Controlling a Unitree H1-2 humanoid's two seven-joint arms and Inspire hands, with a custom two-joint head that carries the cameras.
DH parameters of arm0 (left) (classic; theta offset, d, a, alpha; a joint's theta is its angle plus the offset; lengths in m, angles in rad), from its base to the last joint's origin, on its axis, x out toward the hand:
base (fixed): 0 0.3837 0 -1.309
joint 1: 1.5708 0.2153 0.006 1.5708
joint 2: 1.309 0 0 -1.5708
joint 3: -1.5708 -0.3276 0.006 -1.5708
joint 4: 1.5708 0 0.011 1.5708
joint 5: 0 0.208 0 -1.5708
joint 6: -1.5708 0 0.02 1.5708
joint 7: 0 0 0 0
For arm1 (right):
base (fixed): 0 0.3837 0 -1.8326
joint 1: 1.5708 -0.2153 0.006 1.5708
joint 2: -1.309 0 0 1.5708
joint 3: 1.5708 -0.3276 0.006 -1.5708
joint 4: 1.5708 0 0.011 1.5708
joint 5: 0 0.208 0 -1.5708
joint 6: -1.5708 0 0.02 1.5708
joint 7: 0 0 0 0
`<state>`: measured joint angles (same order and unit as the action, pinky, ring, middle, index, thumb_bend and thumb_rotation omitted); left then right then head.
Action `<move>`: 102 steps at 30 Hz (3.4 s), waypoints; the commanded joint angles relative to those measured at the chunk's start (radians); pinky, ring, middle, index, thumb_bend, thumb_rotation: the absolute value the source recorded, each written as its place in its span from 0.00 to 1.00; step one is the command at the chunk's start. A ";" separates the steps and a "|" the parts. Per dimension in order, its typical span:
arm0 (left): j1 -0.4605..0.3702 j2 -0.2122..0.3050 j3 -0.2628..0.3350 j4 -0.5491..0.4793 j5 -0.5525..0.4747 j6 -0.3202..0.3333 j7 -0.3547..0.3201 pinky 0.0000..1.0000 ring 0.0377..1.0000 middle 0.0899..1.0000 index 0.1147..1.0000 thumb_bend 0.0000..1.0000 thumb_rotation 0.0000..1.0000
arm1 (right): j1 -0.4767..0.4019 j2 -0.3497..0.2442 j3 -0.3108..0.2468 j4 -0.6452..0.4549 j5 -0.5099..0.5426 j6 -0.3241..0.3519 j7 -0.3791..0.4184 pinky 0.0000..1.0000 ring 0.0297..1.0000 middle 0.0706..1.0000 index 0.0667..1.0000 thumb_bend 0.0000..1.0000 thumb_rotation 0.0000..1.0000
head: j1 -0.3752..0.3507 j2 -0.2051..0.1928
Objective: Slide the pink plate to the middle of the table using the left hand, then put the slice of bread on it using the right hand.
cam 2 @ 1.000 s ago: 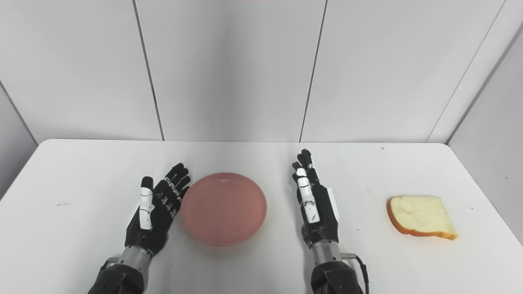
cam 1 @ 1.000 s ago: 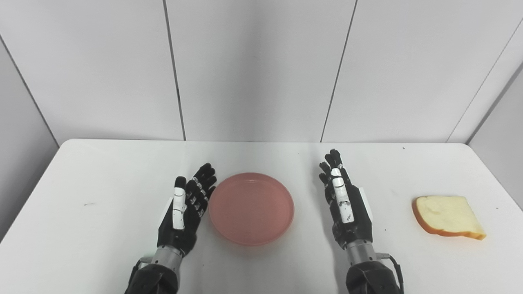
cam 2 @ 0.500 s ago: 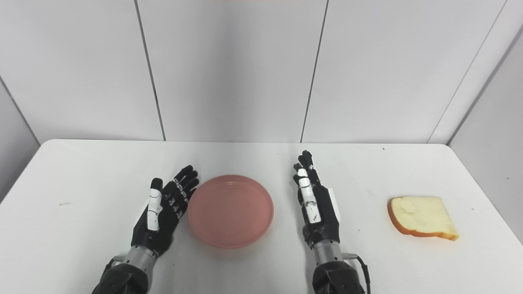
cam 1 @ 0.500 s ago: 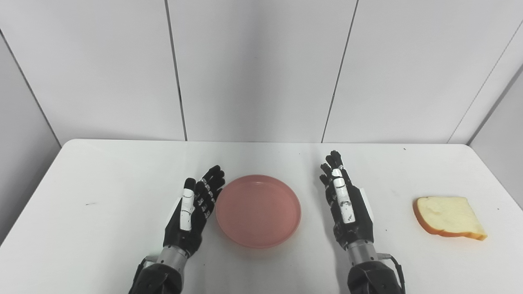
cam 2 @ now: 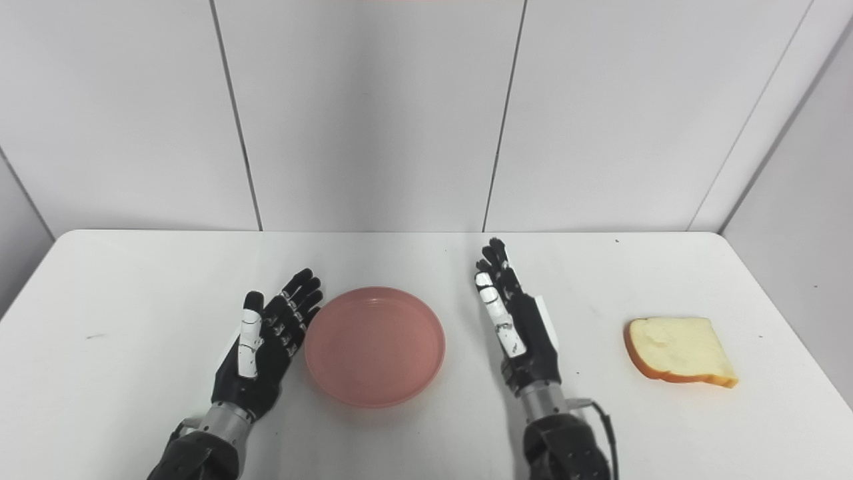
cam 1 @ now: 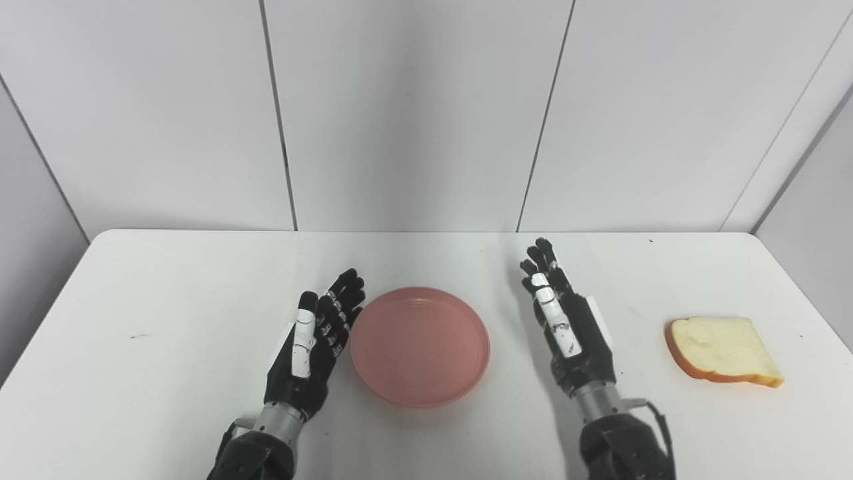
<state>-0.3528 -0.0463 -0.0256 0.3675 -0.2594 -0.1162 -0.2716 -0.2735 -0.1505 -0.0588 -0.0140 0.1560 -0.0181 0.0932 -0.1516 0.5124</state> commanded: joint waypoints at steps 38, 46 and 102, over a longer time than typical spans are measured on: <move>0.005 0.001 0.058 0.071 -0.008 -0.029 0.022 0.94 0.93 0.92 0.82 0.77 0.98 | 0.016 -0.815 -0.046 -0.113 -0.375 0.280 0.358 0.89 0.98 0.98 0.93 0.99 0.20 | -0.269 -0.061; -0.013 0.028 0.077 0.113 -0.033 -0.048 -0.010 0.90 0.91 0.91 0.80 0.77 0.98 | -0.032 -0.892 0.081 -0.072 -0.555 0.346 0.433 0.92 1.00 1.00 0.98 1.00 0.20 | -0.303 -0.059; 0.008 0.015 0.091 0.067 -0.067 -0.026 -0.017 0.91 0.90 0.89 0.80 0.78 0.96 | -0.201 -0.759 0.219 0.290 -0.788 0.033 0.173 0.38 0.44 0.45 0.45 0.53 0.00 | -0.310 -0.038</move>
<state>-0.3962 -0.0348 0.0672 0.4151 -0.3306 -0.1403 -0.2828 -0.4501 -0.8781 0.1900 0.2969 -0.6351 0.0649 0.3162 -0.4633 0.4740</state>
